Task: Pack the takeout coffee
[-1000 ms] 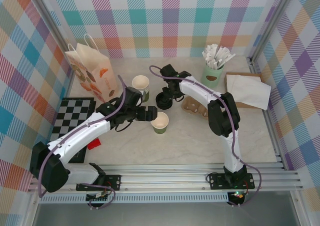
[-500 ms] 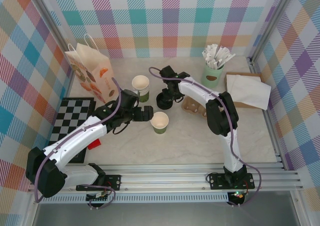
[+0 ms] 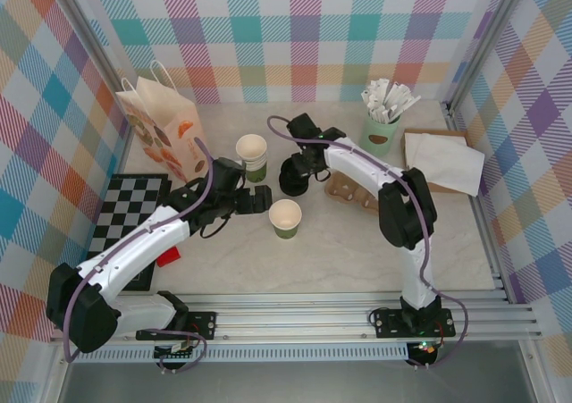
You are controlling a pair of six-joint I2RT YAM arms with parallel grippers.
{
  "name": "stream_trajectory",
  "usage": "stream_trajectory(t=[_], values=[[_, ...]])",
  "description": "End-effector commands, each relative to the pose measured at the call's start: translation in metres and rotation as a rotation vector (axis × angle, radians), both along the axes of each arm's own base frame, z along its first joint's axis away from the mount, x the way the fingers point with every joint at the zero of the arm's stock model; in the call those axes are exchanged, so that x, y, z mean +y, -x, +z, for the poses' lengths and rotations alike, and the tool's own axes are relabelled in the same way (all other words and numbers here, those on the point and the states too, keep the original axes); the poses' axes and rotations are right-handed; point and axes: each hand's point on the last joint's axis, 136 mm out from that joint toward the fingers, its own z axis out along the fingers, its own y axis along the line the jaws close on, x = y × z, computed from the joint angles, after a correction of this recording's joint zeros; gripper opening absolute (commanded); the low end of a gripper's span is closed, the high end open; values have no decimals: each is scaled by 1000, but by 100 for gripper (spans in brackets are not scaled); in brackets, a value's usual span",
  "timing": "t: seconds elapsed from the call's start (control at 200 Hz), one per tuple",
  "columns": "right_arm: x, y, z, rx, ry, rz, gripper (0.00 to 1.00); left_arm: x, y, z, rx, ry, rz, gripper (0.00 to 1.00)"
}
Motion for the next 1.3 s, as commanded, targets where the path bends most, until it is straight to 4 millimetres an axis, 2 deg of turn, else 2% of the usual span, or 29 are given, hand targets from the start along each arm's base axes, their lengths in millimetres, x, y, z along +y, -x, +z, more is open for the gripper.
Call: stream_trajectory(t=[0.0, 0.09, 0.21, 0.29, 0.43, 0.63, 0.72, 0.88, 1.01, 1.09, 1.245, 1.3], values=[[0, -3, 33, -107, -32, 5, 11, -7, -10, 23, -24, 100, 18, 100], [1, -2, 51, -179, -96, 10, 9, -14, -11, 32, -21, 170, -2, 100], [12, 6, 80, -286, -224, 82, 8, -34, -9, 47, 4, 272, -89, 100], [14, 11, 92, -353, -262, 119, 5, -46, -11, 57, 23, 305, -131, 98], [25, 22, 101, -415, -300, 233, 0, -60, -20, 66, 29, 307, -190, 94], [37, 38, 110, -467, -313, 385, 0, -50, -48, 61, 8, 151, -200, 81], [39, 43, 117, -484, -333, 417, 0, -55, -57, 63, 22, 163, -252, 78], [39, 48, 124, -505, -323, 456, 0, -57, -67, 49, 79, 94, -286, 71], [46, 55, 124, -499, -318, 499, 0, -67, -76, 50, 77, 126, -324, 67], [50, 57, 124, -500, -301, 514, 0, -72, -81, 49, 79, 135, -329, 56], [52, 60, 130, -483, -329, 508, 0, -78, -85, 49, 69, 164, -337, 21], [50, 62, 134, -466, -352, 493, 7, -78, -84, 51, 63, 174, -334, 9]])
